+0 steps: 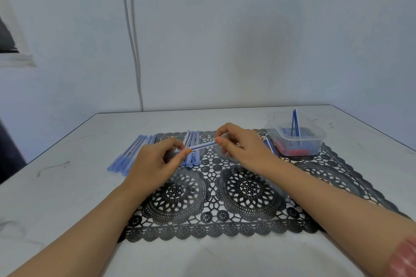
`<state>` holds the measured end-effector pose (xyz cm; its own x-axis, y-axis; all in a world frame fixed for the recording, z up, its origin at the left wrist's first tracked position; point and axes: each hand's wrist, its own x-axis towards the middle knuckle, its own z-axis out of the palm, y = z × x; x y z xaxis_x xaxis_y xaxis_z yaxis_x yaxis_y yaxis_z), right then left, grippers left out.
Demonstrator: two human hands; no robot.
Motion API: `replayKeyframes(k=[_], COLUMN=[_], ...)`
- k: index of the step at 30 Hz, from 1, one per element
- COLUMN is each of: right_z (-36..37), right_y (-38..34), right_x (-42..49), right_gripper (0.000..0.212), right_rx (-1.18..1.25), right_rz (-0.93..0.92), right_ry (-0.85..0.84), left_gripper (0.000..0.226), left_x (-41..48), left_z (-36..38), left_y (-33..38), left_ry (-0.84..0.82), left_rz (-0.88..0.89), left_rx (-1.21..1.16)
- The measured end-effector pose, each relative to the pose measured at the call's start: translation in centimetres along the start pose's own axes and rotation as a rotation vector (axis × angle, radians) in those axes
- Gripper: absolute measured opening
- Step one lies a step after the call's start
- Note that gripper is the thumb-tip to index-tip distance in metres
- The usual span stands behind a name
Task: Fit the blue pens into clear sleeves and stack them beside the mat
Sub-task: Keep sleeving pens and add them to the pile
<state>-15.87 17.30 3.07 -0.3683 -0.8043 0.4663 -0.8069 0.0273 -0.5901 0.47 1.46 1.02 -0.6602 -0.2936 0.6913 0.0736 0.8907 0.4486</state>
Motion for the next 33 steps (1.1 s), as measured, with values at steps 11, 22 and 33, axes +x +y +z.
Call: replayKeyframes(k=[11,22,33], right_z=[-0.1,-0.2,-0.2], right_y=[0.2,0.0,-1.1], right_x=[0.3,0.1,0.3], right_gripper=[0.027,0.032,0.043], right_rx=[-0.172,-0.255,-0.033], right_rz=[-0.074,-0.067,0.204], right_ry=[0.025,-0.008,-0.130], left_gripper=[0.028,0.029,0.026], left_x=[0.0,0.0,0.1], left_z=[0.1,0.1,-0.2], left_y=[-0.1,0.0,0.1], left_ry=[-0.018,-0.026,0.028], left_rz=[-0.013,0.006,0.110], left_rx=[-0.012,-0.016,-0.001])
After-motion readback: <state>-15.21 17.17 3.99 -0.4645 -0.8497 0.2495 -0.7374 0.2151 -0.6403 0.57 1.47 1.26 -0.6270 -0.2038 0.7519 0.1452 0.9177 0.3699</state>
